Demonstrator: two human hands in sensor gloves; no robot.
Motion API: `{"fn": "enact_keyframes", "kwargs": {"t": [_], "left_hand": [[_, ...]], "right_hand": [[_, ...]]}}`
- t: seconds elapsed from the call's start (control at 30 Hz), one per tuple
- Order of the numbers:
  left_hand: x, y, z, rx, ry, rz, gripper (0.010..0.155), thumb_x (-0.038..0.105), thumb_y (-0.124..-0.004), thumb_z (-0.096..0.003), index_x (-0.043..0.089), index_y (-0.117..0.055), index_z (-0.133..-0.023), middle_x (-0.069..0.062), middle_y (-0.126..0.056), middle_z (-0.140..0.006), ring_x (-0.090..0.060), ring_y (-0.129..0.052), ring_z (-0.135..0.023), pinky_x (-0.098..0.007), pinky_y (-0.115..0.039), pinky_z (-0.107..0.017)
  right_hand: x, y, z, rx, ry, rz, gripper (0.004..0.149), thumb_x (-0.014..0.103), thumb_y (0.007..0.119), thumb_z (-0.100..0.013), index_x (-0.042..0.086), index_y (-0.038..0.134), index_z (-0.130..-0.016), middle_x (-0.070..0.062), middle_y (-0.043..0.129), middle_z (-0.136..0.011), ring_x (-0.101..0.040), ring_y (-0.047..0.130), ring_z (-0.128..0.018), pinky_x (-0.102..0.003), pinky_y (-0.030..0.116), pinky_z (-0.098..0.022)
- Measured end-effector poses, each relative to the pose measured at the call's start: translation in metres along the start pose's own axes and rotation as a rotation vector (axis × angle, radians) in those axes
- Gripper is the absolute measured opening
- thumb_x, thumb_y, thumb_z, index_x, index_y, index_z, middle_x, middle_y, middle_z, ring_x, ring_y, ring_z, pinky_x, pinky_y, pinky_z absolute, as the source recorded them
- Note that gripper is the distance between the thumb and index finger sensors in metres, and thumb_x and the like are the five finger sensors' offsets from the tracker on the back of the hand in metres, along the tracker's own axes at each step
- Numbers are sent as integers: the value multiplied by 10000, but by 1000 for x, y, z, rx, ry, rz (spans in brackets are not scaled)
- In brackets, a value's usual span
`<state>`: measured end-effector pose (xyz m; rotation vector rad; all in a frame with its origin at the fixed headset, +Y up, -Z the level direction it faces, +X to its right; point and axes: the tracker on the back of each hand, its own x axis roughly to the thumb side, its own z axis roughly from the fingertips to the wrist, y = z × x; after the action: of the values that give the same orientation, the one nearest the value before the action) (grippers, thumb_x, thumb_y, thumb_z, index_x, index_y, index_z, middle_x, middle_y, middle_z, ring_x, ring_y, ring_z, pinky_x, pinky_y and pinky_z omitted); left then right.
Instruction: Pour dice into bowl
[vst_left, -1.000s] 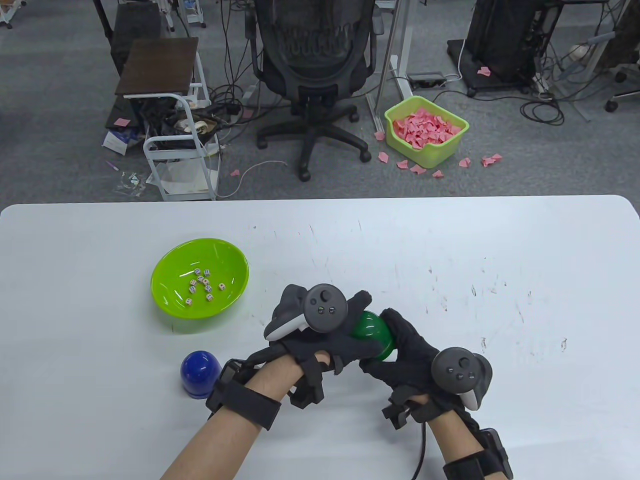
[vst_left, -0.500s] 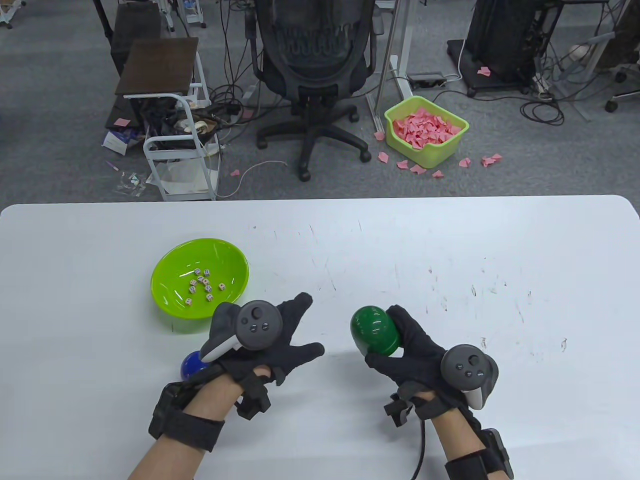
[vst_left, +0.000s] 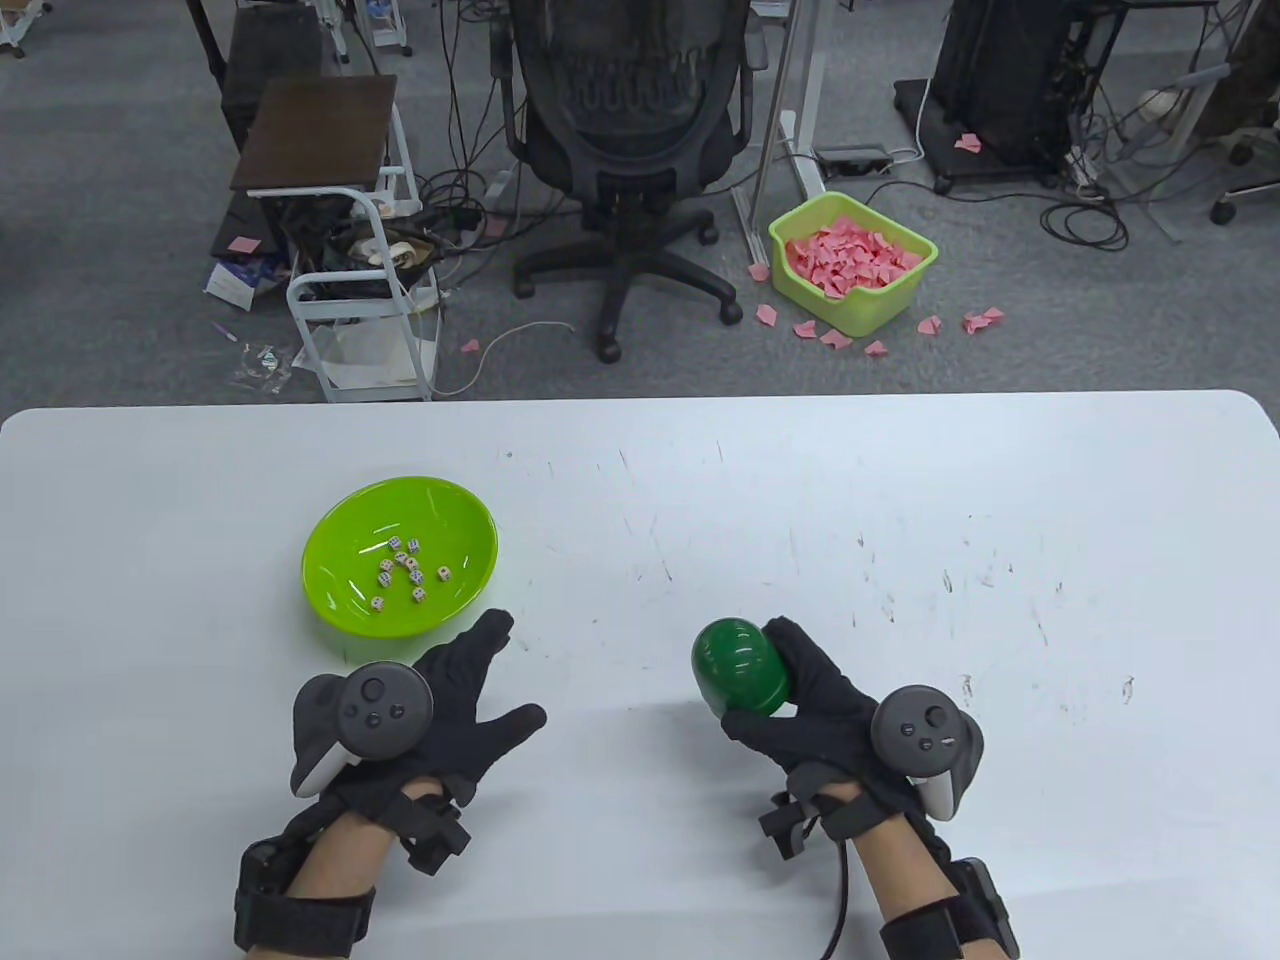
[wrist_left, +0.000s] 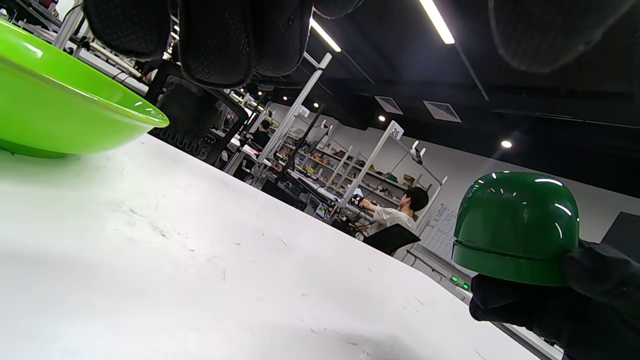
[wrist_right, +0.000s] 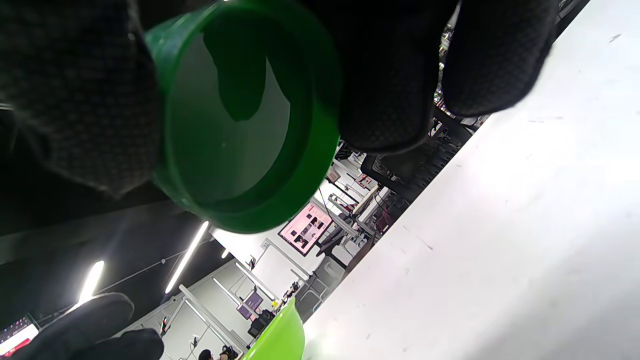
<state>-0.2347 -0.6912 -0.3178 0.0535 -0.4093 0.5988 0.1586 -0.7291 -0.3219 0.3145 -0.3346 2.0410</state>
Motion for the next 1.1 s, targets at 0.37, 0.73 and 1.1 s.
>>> {"fn": "enact_keyframes", "kwargs": {"t": [0.37, 0.73, 1.1], "left_hand": [[-12, -2, 3, 47, -14, 70, 929, 712, -742, -417, 251, -347, -1121, -134, -616, -1127, -404, -713, -991, -633, -622, -736], [-20, 0, 6, 64, 11, 98, 932, 714, -740, -418, 247, -343, -1121, -136, -616, -1126, -405, -709, -992, -633, -621, -736], [-23, -1, 5, 51, 28, 122, 934, 716, -738, -419, 243, -343, -1121, -136, -621, -1122, -404, -712, -991, -633, -622, -734]], "right_hand": [[6, 21, -8, 75, 31, 46, 969, 521, 1011, -288, 37, 590, -1013, -224, 757, -1011, -405, 931, -665, -647, 763, -554], [24, 82, -24, 219, 100, 81, 968, 535, 1008, -287, 33, 602, -1009, -224, 771, -1002, -412, 929, -660, -651, 761, -553], [31, 125, -29, 312, 145, 252, 966, 546, 1000, -292, 39, 601, -1011, -217, 780, -1002, -432, 898, -689, -661, 744, -562]]}}
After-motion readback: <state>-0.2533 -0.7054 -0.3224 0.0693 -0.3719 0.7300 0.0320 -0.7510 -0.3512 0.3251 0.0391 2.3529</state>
